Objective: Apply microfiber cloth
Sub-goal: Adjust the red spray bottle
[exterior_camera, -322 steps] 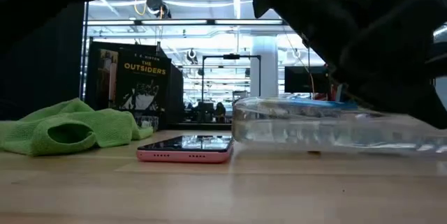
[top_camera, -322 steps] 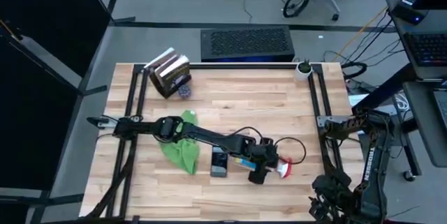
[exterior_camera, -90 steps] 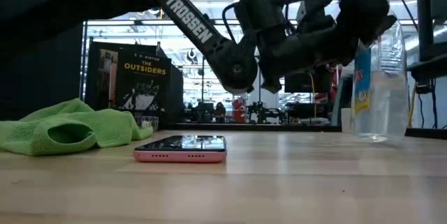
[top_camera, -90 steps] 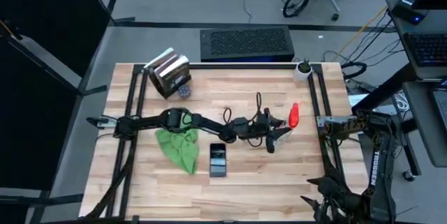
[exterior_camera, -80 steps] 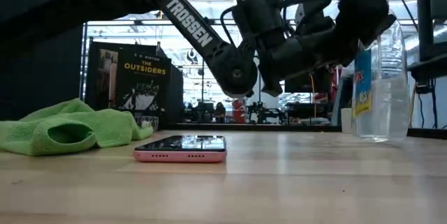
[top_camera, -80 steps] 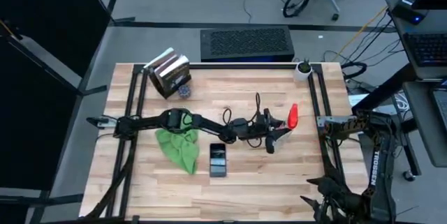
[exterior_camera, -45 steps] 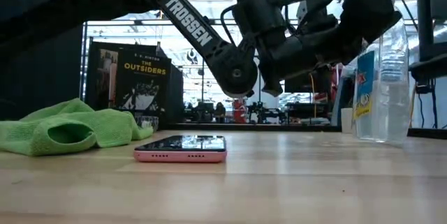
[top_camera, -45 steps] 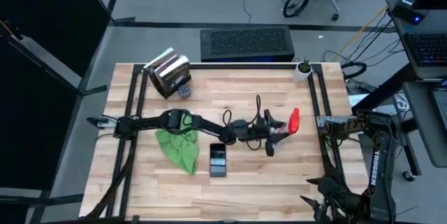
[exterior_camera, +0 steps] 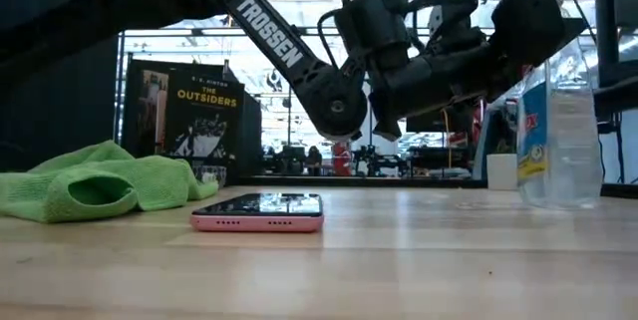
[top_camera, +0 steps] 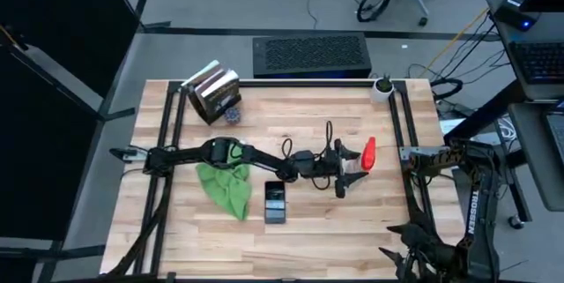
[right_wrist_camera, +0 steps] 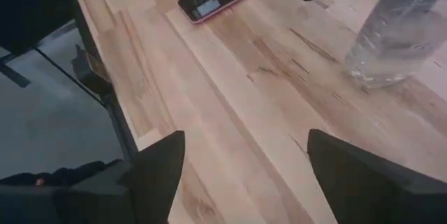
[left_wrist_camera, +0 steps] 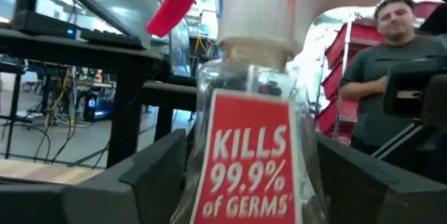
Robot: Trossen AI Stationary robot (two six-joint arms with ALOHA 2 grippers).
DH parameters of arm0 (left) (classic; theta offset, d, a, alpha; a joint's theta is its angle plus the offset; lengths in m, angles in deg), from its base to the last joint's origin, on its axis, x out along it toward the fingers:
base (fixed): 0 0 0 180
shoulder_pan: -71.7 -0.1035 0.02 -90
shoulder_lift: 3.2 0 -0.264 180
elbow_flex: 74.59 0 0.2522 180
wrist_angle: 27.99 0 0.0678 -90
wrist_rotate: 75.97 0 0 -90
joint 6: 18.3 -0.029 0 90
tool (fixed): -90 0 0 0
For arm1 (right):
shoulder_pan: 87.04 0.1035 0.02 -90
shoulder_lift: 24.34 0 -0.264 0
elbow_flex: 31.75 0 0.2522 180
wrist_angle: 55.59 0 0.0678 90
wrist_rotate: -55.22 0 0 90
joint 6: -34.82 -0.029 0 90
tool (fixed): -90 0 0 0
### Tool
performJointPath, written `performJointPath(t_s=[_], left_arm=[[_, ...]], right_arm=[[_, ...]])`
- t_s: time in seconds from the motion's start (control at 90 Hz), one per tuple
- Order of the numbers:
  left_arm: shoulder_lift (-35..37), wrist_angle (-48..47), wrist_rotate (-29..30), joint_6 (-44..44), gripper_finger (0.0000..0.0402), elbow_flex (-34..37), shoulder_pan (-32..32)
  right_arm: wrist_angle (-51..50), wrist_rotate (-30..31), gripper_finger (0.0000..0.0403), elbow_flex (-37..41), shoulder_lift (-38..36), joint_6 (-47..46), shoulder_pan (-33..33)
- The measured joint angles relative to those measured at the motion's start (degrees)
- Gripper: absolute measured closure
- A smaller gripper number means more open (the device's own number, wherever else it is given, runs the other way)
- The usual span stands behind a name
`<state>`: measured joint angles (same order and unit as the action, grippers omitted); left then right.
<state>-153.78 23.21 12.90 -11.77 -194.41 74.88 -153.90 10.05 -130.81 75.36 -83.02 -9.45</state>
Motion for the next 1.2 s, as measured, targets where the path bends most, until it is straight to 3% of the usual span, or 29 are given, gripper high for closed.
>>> performJointPath(t_s=[0.333, 0.967, 1.2], left_arm=[[3.3, -9.8, -0.3, -4.0, 0.0132, -0.1, 0.0], [20.1, -54.9, -1.5, -13.1, 0.0132, -0.2, 0.2], [25.9, -72.7, 4.8, -15.3, 0.0132, -0.1, 0.3]], right_arm=[[1.5, -0.5, 0.0117, 0.0, 0.0, 0.0, 0.0], [1.7, -1.6, 0.0117, 0.0, 0.0, 0.3, 0.0], [1.7, -1.6, 0.0117, 0.0, 0.0, 0.9, 0.0]])
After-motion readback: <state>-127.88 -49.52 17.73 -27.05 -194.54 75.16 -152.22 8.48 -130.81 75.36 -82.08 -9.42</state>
